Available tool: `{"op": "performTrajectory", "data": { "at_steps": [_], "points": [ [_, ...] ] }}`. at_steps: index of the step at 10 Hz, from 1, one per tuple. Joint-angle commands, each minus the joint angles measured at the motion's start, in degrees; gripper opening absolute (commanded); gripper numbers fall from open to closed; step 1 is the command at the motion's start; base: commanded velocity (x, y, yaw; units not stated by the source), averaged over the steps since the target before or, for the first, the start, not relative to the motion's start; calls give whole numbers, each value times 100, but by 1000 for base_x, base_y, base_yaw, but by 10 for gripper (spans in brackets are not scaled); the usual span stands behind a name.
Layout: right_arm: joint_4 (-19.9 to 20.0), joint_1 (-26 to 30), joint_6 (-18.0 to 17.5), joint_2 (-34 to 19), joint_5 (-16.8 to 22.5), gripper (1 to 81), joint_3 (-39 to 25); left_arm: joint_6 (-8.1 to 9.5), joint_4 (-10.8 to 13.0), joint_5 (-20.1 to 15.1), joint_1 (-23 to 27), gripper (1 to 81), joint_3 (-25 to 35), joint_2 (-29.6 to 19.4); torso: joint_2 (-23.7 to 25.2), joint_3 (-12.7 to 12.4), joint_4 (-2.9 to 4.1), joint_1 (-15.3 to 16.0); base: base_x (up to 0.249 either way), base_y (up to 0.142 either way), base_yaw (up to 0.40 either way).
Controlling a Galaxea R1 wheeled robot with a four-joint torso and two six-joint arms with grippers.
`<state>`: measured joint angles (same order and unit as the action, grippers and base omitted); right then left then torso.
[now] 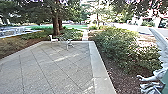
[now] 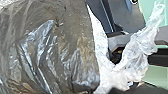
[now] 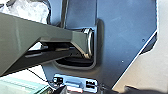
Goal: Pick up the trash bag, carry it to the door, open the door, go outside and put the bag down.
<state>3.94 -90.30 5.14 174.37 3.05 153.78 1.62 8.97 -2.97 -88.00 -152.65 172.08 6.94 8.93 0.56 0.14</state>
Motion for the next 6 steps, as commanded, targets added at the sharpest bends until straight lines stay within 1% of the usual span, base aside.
{"op": "performTrajectory", "data": {
  "at_steps": [1, 3, 4, 5, 6],
  "points": [
    [-16, 200, 22, 21, 390, 811, -34, 22, -36, -327, 209, 10, 33, -51, 0, 0, 546, 0, 0, 0, 0],
    [-16, 200, 22, 21, 390, 811, -34, 22, -45, -327, 217, 10, 77, -68, 0, 0, 945, 0, 0, 0, 0],
    [10, 200, 30, 12, 398, 811, -34, 22, -45, -327, 235, 10, 217, -138, 0, 0, 583, 0, 0, 0, 0],
    [11, 208, 30, -5, 398, 811, -59, 40, -45, -327, 252, 10, 480, -278, 0, 0, 743, 0, 0, 0, 0],
    [2, 200, 30, -23, 398, 811, -148, 49, -79, -327, 270, 10, 779, -454, 0, 0, 830, 0, 0, 0, 0]
  ]
}}
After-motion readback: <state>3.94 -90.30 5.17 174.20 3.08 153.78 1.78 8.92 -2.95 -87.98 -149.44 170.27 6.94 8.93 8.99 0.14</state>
